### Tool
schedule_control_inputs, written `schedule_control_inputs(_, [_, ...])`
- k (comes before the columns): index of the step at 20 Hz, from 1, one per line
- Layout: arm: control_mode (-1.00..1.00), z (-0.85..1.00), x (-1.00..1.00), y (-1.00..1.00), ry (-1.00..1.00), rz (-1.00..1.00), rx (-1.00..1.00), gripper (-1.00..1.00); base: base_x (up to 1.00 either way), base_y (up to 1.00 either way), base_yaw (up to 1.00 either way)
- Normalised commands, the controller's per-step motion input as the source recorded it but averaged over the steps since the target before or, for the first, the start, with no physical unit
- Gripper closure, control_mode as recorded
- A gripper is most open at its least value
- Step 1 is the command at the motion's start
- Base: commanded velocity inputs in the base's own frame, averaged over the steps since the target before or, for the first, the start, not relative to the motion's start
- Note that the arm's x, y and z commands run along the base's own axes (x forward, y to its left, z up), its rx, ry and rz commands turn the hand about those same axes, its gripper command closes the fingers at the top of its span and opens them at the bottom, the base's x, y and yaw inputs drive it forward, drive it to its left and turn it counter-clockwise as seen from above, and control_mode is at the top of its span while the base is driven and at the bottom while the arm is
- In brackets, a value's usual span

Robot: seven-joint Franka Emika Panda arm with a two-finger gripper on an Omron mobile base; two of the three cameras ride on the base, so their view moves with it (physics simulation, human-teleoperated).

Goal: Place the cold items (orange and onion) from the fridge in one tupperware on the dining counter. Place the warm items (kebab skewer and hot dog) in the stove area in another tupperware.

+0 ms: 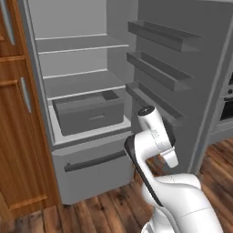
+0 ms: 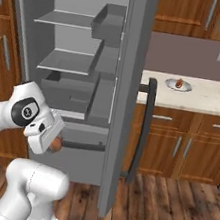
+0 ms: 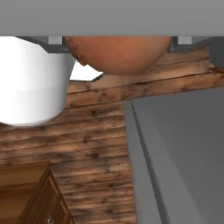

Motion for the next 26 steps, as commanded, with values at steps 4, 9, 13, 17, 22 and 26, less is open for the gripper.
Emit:
schedule_control_inputs(4, [1.00,0.00,0.00,0.00,0.00,0.00,0.00,1.00,-1.00,0.00,-0.22])
schedule_control_inputs(9, [1.00,0.00,0.00,0.00,0.00,0.00,0.00,1.00,-1.00,0.00,-0.20])
schedule_control_inputs(13, [1.00,0.00,0.00,0.00,0.00,0.00,0.00,1.00,-1.00,0.00,-0.22])
schedule_control_inputs(17, [1.00,0.00,0.00,0.00,0.00,0.00,0.00,1.00,-1.00,0.00,-0.25])
schedule_control_inputs(22, [1.00,0.00,0.00,0.00,0.00,0.00,0.00,1.00,-1.00,-0.02,-0.27])
schedule_control_inputs(26, [1.00,0.00,0.00,0.00,0.00,0.00,0.00,1.00,-1.00,-0.13,-0.26])
